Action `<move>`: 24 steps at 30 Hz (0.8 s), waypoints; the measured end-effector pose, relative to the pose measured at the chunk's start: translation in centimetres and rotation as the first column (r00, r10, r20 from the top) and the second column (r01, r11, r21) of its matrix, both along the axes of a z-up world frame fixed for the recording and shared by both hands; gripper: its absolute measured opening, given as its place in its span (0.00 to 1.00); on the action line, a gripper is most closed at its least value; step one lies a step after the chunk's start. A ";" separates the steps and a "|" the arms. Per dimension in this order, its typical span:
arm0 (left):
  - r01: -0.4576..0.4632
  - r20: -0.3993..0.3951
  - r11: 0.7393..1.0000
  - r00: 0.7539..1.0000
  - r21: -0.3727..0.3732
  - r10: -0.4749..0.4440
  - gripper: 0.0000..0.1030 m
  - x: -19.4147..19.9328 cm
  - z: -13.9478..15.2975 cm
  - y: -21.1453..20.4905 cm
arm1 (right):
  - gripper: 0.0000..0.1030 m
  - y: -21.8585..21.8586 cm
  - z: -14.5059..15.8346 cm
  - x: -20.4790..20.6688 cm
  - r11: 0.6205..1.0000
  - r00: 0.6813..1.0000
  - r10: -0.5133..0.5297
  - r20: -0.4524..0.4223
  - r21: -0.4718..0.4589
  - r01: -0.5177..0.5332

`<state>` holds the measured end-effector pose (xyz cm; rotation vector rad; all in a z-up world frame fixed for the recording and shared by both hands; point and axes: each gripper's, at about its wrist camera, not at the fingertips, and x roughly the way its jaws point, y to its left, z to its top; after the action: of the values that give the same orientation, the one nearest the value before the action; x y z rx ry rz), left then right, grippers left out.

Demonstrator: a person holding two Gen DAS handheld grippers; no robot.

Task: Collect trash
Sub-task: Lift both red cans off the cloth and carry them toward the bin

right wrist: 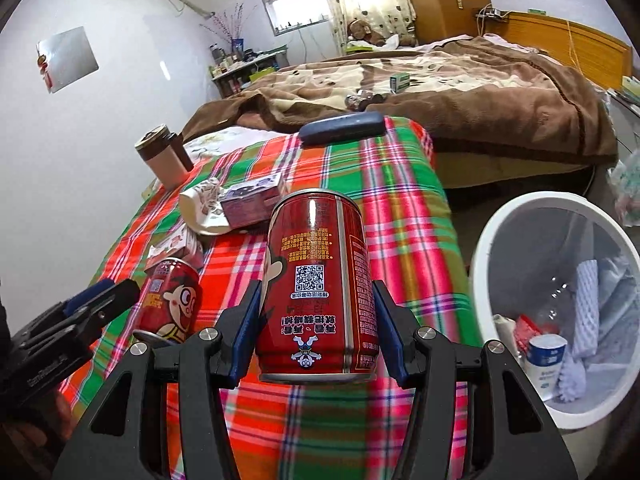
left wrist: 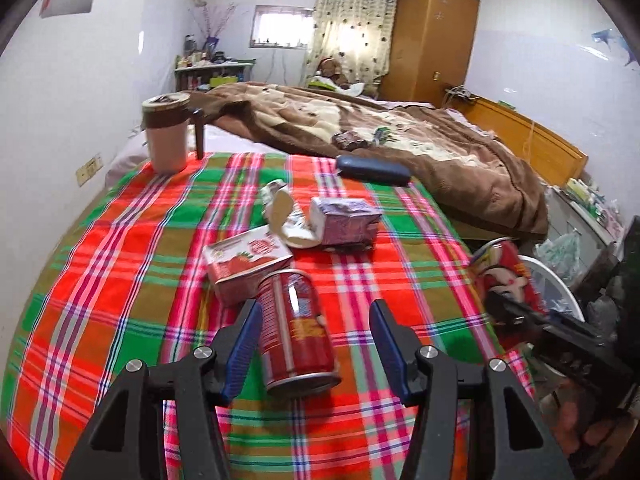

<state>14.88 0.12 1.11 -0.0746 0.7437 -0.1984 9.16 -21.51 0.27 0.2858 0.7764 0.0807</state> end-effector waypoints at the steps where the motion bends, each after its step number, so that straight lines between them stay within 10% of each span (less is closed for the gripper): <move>1: -0.014 -0.013 1.000 1.000 0.015 0.014 0.56 0.2 -0.3 0.2 | 0.52 0.0 0.0 0.0 1.000 1.000 0.000 0.000 0.003 0.000; 4: -0.054 -0.027 0.997 0.998 0.054 0.055 0.73 1.0 -1.3 1.1 | 0.52 0.1 -0.2 0.2 1.000 1.000 0.004 -0.003 0.017 -0.004; 15: -0.037 -0.144 0.999 0.989 0.029 0.041 0.74 3.9 -5.1 1.7 | 0.52 0.5 -0.5 0.4 1.000 1.000 0.021 -0.017 0.008 -0.021; 19: -0.019 -0.164 1.000 0.986 -0.006 0.018 0.54 4.1 -5.5 1.4 | 0.52 0.5 -0.5 0.3 1.000 1.000 0.020 -0.018 0.004 -0.020; 24: -0.004 -0.144 1.000 0.990 0.004 0.005 0.53 3.4 -4.9 0.9 | 0.52 0.5 -0.4 0.1 1.000 1.000 0.018 -0.015 0.007 -0.018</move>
<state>18.23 1.00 -3.81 -0.0879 0.8881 -0.1885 9.26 -21.04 -0.17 0.2864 0.7943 0.0986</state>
